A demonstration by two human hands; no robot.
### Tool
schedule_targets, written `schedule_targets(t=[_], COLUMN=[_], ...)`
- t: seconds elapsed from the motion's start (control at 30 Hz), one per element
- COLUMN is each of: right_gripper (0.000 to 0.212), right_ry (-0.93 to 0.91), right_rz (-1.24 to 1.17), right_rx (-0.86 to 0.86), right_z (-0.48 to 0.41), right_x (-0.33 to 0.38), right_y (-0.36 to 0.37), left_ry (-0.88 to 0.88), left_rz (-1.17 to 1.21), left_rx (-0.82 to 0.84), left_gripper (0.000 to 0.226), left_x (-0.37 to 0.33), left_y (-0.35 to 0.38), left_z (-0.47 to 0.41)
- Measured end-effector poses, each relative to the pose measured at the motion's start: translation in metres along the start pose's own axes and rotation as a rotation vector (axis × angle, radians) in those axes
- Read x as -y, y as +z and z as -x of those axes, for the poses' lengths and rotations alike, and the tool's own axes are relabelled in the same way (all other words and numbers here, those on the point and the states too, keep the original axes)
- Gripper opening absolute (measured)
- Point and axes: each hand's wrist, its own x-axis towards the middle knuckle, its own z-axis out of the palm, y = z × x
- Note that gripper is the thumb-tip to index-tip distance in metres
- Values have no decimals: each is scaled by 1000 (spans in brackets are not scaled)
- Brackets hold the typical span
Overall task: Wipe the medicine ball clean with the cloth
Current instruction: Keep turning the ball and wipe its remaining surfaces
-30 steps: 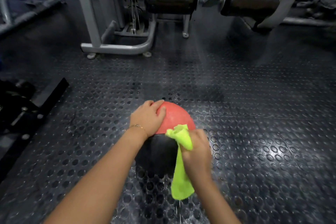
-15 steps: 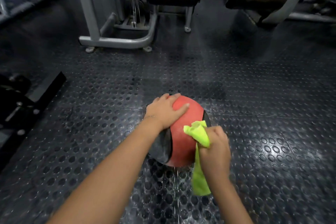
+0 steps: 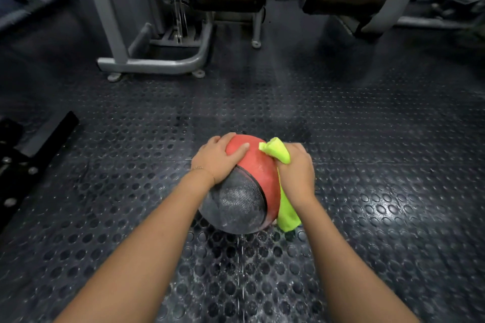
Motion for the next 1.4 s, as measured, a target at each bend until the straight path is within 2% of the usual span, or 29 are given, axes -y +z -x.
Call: schedule_targets(t=[0.17, 0.23, 0.3, 0.4, 0.47, 0.57, 0.63, 0.77, 0.83, 0.93, 1.07, 1.2, 1.3, 1.4], right_gripper=[20, 14, 6, 12, 20, 26, 34, 21, 17, 10, 17, 21, 5, 10], right_ry=[-158, -120, -42, -92, -136, -204, -211, -212, -199, -117, -87, -97, -94, -47], right_rz=[-28, -80, -86, -18, -28, -132, -193, -303, -291, -354, -392, -422, -407, -309], right_rx=[-10, 24, 74, 106, 119, 104, 110, 179, 201, 154, 77, 114, 98, 167], right_z=[58, 45, 19, 6, 21, 64, 74, 30, 6, -15, 20, 34, -16, -66], right_x=[-6, -8, -3, 4, 3, -5, -5, 8, 19, 23, -1, 1, 20, 31], right_y=[-4, -10, -12, -8, -10, -4, 2, 7, 9, 16, 32, 39, 44, 50], left_ry=[-54, -28, 67, 343, 355, 300, 270, 396, 348, 220, 57, 35, 16, 8], left_rz=[0, 4, -74, -219, -186, -143, -187, -332, -268, -95, 35, 87, 191, 217], left_rx=[52, 47, -17, -39, 16, 45, 21, 27, 23, -95, -163, -199, -228, -249], left_gripper=[60, 62, 55, 42, 42, 53, 47, 43, 44, 43, 33, 38, 36, 34], left_x=[-2, 0, -2, -11, -12, -7, -6, -8, -3, 7, 16, 32, 44, 49], left_y=[-4, -3, 0, 0, 0, -1, -6, -13, -15, -20, -30, -34, -39, -37], left_z=[-8, -2, 7, 7, -3, -21, -26, -5, -3, -23, -44, -42, -45, -47])
